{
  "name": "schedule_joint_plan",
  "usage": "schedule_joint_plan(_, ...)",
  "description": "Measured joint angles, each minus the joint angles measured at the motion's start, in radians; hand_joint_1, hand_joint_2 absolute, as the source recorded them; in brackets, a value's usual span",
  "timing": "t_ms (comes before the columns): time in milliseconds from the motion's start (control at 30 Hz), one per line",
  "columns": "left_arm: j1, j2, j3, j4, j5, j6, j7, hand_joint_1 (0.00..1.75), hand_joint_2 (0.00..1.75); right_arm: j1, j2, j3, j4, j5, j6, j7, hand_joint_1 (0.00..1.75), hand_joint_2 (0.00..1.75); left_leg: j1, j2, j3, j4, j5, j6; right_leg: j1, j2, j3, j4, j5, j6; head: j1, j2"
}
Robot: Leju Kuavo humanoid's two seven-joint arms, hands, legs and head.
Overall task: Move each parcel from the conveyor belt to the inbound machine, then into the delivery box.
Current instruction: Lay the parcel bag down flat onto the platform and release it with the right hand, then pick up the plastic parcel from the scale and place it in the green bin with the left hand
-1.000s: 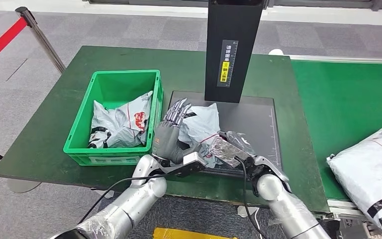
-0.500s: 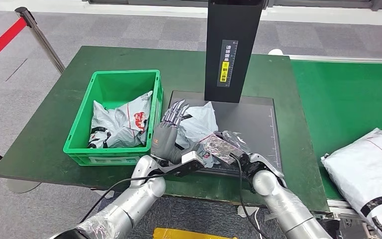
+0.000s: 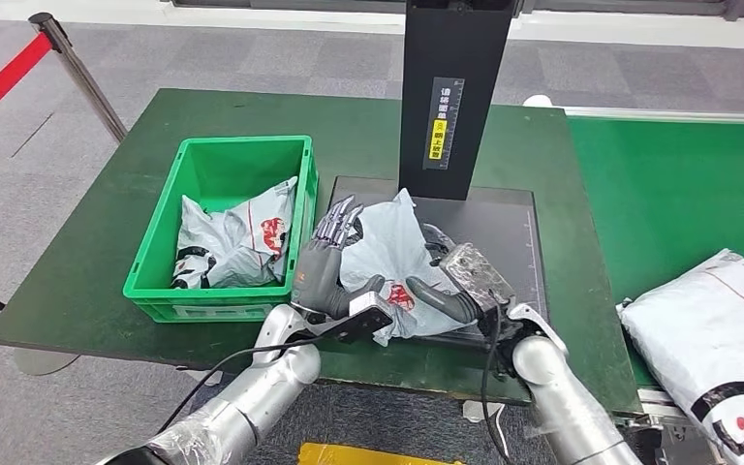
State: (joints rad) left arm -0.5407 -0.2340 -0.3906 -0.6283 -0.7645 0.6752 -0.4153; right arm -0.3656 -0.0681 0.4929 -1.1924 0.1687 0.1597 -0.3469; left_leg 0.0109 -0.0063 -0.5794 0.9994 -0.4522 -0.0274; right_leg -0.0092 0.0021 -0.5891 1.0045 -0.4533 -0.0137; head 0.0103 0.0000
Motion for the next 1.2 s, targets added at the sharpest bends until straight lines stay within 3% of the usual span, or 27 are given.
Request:
schedule_joint_plan(133,0.000,0.008,0.000,0.014,-0.004,-0.009,0.012,0.00,0.00,0.061,-0.041,-0.086,-0.084,-0.061,0.052,-0.035,0.00,0.00,-0.001,0.000,0.000,0.000,0.000,0.000,0.000,0.000,0.000,0.000,0.000,0.000,0.000,0.000)
schedule_joint_plan(300,-0.009,0.010,-0.001,0.040,-0.038,-0.022,0.032,0.00,0.00,0.113,-0.050,-0.218,-0.158,-0.166,0.067,-0.042,0.00,0.00,-0.001,0.001,0.000,0.001,0.000,0.001,-0.001,0.000,-0.001,0.000,0.001,0.001,0.000,0.000)
schedule_joint_plan(433,-0.021,0.010,-0.004,0.075,-0.069,-0.021,0.040,0.00,1.75,0.165,-0.054,-0.309,-0.188,-0.256,0.098,-0.068,0.00,0.00,-0.001,0.000,0.000,0.000,0.000,0.001,-0.001,0.000,0.000,0.000,0.001,0.001,0.000,0.000)
schedule_joint_plan(633,-0.026,0.011,-0.014,0.105,-0.120,-0.004,0.059,0.00,1.75,0.187,-0.059,-0.350,-0.189,-0.299,0.117,-0.102,0.00,0.00,-0.001,0.001,0.000,0.000,0.000,0.001,-0.001,0.001,0.000,0.000,0.001,0.001,0.000,0.000)
schedule_joint_plan(767,-0.048,0.016,-0.056,0.174,-0.362,0.021,0.157,0.00,1.75,0.247,-0.061,-0.422,-0.214,-0.354,0.146,-0.130,0.00,0.00,-0.001,0.001,-0.001,0.000,0.000,0.001,-0.001,0.001,-0.001,0.000,0.001,0.001,0.000,0.000)
schedule_joint_plan(1000,-0.083,0.016,-0.084,0.251,-0.471,0.016,0.235,0.00,1.75,0.250,-0.059,-0.422,-0.219,-0.353,0.168,-0.130,0.00,0.00,-0.001,0.001,-0.001,0.000,0.000,0.001,-0.001,0.001,0.000,0.000,0.001,0.001,0.000,0.000)
schedule_joint_plan(1200,-0.100,0.017,-0.096,0.285,-0.495,-0.002,0.252,0.00,1.75,0.252,-0.044,-0.422,-0.223,-0.347,0.177,-0.123,0.00,0.00,-0.001,0.001,-0.001,0.000,0.000,0.002,-0.001,0.001,0.000,0.000,0.001,0.001,0.000,0.000)
